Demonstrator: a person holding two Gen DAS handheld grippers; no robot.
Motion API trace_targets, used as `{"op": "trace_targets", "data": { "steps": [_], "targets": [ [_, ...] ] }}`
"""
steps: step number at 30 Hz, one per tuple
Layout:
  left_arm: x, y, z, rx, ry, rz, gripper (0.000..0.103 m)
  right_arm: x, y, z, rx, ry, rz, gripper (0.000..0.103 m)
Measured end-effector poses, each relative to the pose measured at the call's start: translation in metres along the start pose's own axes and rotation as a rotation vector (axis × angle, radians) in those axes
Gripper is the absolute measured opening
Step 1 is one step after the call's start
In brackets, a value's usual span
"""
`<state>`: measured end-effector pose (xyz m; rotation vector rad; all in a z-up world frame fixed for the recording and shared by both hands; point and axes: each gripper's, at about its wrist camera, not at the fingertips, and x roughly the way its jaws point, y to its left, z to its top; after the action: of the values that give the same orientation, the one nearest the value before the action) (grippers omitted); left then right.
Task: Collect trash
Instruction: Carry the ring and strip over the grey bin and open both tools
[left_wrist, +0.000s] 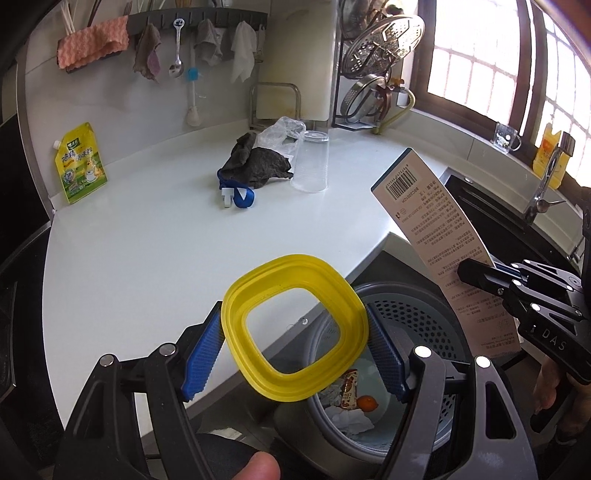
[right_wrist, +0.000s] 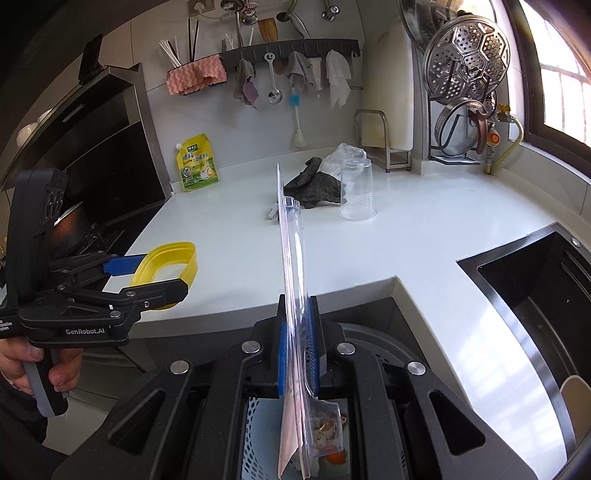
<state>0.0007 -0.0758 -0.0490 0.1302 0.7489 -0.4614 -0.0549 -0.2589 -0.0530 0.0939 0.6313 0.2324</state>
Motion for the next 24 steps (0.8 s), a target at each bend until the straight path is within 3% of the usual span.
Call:
{"op": "trace_targets", "data": {
  "steps": [13,24],
  "targets": [
    [-0.002,-0.047,-0.015,0.056,0.012,-0.061,0.071,-0.028,-0.018,-0.037,0.061,0.013,-0.055,0.009],
    [0.003,-0.067,-0.021,0.085,0.021,-0.062,0.072,-0.025,-0.027,-0.059,0.091,0.048,-0.072,0.009]
  ]
}}
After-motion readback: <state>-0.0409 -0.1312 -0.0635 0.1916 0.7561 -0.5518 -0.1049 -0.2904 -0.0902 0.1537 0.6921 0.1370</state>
